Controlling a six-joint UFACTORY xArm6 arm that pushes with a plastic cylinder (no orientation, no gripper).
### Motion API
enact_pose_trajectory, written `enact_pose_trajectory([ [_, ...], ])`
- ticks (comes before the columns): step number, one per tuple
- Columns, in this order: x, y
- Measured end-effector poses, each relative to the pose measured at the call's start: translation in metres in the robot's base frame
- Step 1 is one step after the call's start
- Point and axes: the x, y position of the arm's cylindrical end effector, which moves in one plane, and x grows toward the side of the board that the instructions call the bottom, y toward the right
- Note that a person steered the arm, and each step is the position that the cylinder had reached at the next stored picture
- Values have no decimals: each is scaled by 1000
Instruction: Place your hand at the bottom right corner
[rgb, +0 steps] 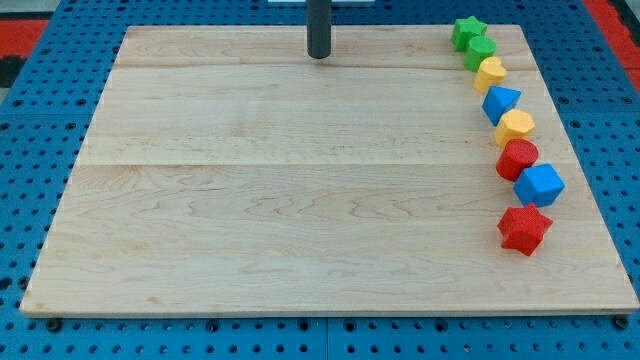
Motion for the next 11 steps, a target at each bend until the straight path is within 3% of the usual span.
enact_pose_trajectory([
  [3,17,-3],
  [6,263,0],
  [8,293,17],
  [9,323,53],
  [10,323,53],
  [11,325,93],
])
